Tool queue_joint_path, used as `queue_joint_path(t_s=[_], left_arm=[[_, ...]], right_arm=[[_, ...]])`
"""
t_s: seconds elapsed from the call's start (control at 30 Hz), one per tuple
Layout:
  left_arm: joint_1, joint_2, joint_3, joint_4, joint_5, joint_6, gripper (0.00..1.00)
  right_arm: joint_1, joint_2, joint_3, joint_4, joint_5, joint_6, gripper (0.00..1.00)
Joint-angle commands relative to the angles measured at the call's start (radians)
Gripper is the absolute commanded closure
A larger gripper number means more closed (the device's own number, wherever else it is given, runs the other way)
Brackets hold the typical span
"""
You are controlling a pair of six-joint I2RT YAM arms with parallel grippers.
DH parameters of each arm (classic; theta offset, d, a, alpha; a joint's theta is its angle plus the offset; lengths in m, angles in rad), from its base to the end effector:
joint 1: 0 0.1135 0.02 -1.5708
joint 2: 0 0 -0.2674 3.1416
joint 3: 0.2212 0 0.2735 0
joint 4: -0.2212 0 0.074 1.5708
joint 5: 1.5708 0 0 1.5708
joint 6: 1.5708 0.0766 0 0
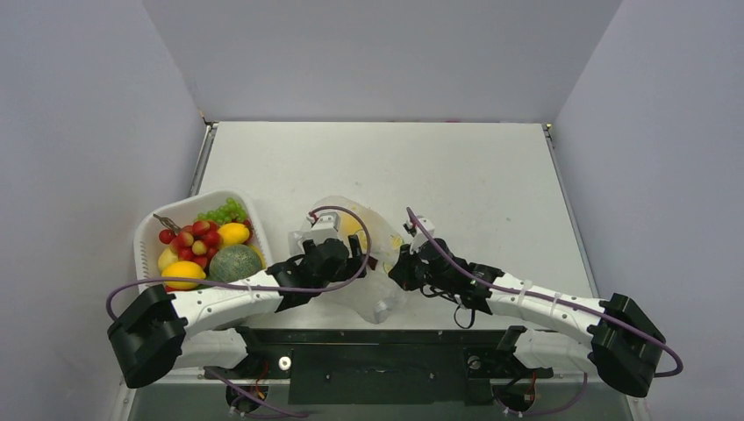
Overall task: Take the fake fruits out of the plastic bag
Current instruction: Adjust the plastic bag at the center of the board.
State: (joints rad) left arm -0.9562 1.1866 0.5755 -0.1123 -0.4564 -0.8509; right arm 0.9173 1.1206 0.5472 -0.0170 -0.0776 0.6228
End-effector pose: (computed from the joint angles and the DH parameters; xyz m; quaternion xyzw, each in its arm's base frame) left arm 0.1889 -0.2091 0.1630 -0.0461 0.8916 -0.1870 0.4098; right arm 0.1687 0.2301 0.1762 -0.1474 0.8694 0.3521 0.3139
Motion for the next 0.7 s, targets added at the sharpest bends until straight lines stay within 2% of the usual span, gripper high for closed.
queue_joint_path(t_s=[0.0,0.23,0.4,0.67], left_arm=[[-0.004,0.038,0.054,0.097,0.0,-0.014,0.18],[-0.004,0.079,0.078,0.147,0.004,-0.007,0.17],[-0.005,0.163,0.125,0.171,0.023,0.017,0.17],[-0.021,0.271,0.203,0.212,0.043,0.072,0.25]], right_arm=[[0.005,0.0,-0.009,-0.091,0.073,-0.027,1.0],[0.008,0.06,-0.044,-0.113,0.126,-0.007,1.0],[0.019,0.11,-0.059,-0.087,0.126,-0.015,1.0],[0.022,0.072,-0.04,-0.095,0.134,-0.017,1.0]])
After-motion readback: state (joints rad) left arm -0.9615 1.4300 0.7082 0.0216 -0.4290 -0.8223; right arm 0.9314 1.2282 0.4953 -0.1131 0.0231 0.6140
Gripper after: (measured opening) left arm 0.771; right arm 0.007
